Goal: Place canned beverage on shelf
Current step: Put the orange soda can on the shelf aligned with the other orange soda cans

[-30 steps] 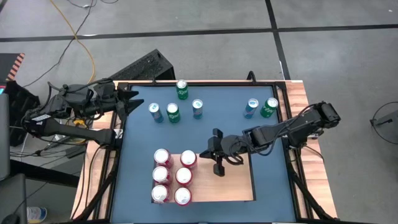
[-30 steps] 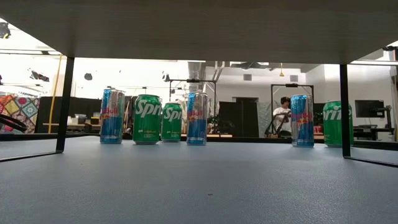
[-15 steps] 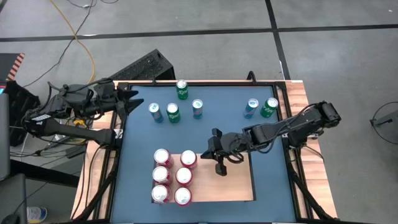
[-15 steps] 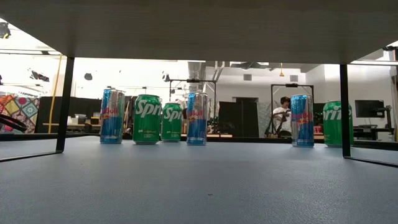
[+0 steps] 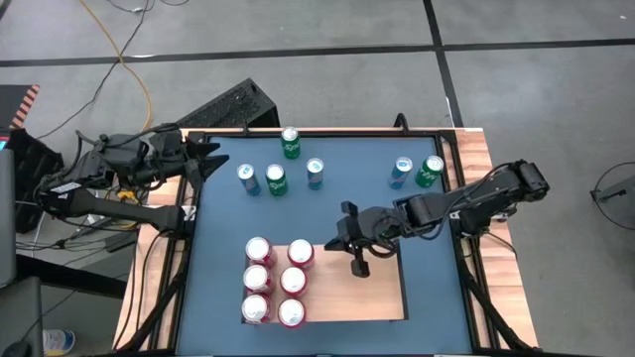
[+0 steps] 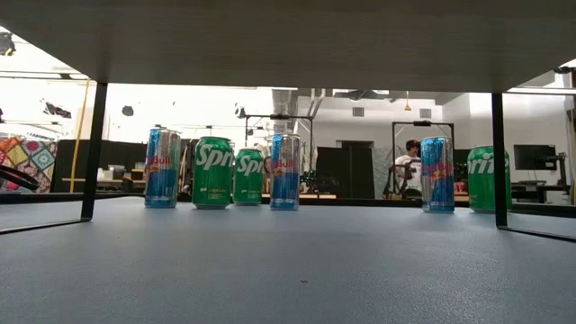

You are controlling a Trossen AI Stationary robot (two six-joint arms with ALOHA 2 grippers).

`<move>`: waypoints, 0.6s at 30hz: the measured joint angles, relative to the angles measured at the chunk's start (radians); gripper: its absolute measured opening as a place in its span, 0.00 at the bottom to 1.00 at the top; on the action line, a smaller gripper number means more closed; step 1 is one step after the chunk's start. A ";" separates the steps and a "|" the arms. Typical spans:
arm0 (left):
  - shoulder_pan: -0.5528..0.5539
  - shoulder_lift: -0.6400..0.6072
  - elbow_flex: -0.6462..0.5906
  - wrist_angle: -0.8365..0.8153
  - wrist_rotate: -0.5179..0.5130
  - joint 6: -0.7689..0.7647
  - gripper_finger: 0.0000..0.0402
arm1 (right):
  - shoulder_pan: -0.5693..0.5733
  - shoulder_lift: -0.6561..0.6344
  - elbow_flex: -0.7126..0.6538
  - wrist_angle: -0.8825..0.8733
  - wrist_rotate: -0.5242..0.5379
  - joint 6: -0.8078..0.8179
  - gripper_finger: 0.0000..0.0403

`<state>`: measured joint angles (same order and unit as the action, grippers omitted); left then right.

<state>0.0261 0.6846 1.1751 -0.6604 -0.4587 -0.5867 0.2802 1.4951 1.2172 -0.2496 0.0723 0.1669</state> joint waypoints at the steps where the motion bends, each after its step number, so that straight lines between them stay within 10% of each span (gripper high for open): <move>1: 0.000 0.000 0.000 0.001 0.000 -0.001 0.77 | 0.000 0.000 -0.008 0.019 0.000 0.000 0.00; 18: 0.000 0.000 0.000 0.000 -0.001 -0.017 0.77 | -0.024 0.002 -0.149 0.377 -0.048 -0.037 0.00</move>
<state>0.0261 0.6849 1.1751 -0.6601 -0.4599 -0.6033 0.2564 1.4973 1.0680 0.1277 0.0242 0.1297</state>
